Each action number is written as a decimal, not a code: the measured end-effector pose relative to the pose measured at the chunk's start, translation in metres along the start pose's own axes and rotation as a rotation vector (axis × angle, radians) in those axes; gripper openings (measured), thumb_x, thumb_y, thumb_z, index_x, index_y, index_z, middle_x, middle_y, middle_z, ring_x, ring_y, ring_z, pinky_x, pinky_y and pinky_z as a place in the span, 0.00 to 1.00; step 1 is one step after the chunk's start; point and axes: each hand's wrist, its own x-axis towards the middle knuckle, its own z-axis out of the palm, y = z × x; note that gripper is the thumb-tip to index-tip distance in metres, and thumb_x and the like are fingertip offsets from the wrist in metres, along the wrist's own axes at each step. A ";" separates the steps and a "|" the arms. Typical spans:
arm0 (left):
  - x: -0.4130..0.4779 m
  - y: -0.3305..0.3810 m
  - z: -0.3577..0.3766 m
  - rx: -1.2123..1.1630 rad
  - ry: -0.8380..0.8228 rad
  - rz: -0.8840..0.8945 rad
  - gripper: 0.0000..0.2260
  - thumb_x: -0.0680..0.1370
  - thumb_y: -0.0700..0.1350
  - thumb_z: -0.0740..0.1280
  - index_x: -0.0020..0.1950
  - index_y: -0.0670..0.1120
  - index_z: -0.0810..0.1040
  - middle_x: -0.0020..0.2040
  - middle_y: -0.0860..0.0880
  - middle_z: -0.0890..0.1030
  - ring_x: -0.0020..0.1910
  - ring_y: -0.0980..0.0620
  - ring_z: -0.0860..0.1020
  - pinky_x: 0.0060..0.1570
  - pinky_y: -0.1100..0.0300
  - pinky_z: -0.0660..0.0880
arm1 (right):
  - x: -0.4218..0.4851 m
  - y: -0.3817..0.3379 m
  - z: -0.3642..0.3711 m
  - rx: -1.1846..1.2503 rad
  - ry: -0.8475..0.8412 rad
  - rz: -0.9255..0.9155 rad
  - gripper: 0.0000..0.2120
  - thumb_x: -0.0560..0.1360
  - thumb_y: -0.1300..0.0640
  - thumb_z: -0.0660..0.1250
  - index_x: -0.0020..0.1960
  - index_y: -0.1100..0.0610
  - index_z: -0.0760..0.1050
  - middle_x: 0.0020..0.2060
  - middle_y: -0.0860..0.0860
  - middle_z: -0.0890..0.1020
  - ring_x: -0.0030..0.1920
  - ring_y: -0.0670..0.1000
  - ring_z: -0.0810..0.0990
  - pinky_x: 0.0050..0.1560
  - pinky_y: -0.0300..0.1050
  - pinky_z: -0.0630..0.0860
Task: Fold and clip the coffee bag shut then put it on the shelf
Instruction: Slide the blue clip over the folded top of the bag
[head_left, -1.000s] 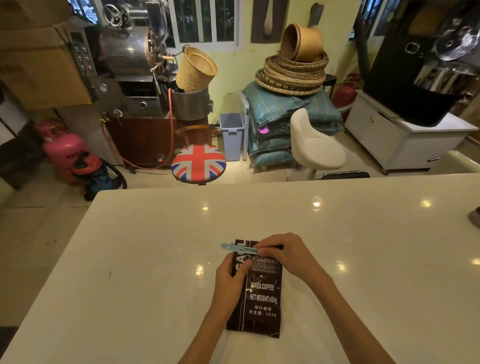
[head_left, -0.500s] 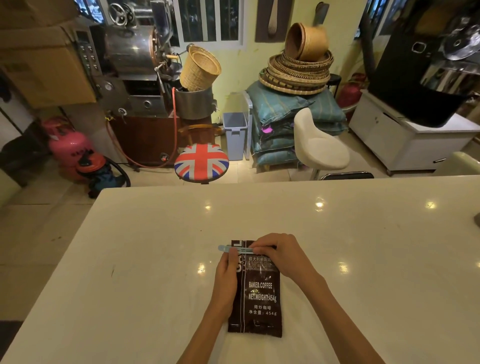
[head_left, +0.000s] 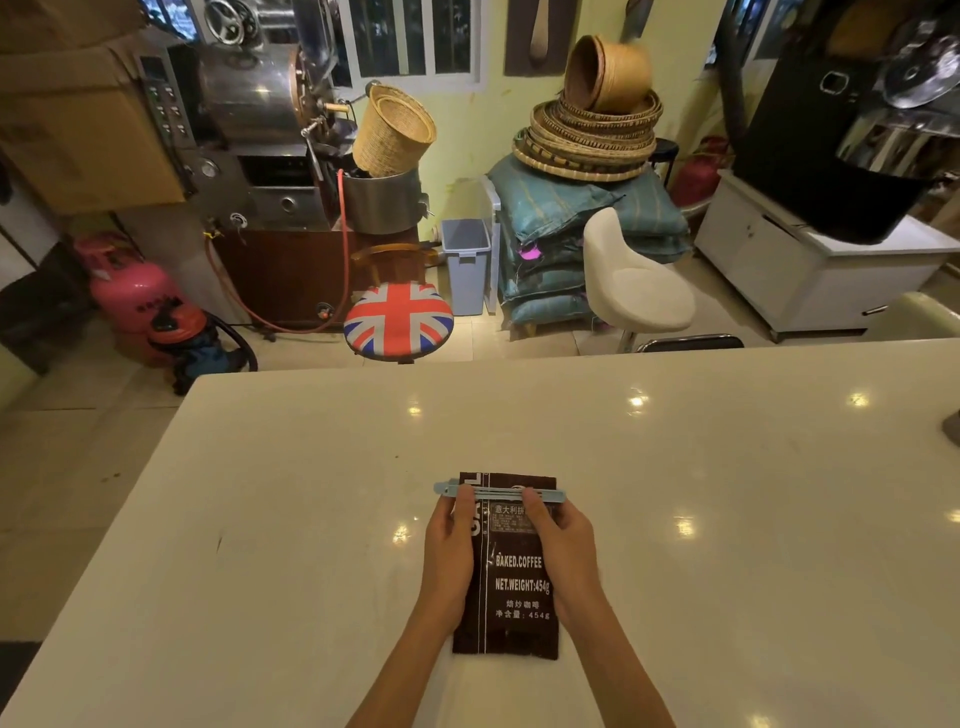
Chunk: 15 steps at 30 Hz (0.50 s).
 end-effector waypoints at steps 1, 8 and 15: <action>0.000 0.000 0.000 0.005 -0.004 -0.005 0.15 0.80 0.57 0.61 0.58 0.50 0.78 0.50 0.46 0.87 0.47 0.48 0.86 0.44 0.55 0.82 | 0.001 0.000 0.001 -0.001 0.016 -0.009 0.11 0.75 0.50 0.71 0.53 0.55 0.81 0.46 0.56 0.88 0.47 0.58 0.88 0.54 0.59 0.82; 0.011 0.014 -0.016 0.022 -0.121 0.012 0.18 0.75 0.55 0.66 0.62 0.49 0.75 0.56 0.43 0.84 0.54 0.46 0.84 0.49 0.54 0.82 | 0.005 -0.006 -0.004 -0.026 0.052 -0.055 0.10 0.76 0.50 0.70 0.51 0.56 0.81 0.45 0.58 0.88 0.46 0.60 0.87 0.50 0.58 0.84; 0.021 0.016 -0.014 0.058 -0.005 0.025 0.09 0.78 0.41 0.68 0.56 0.38 0.78 0.51 0.38 0.85 0.51 0.41 0.84 0.51 0.49 0.81 | 0.006 -0.006 -0.003 -0.056 0.048 -0.076 0.09 0.77 0.51 0.69 0.52 0.56 0.80 0.44 0.57 0.87 0.44 0.58 0.88 0.43 0.50 0.84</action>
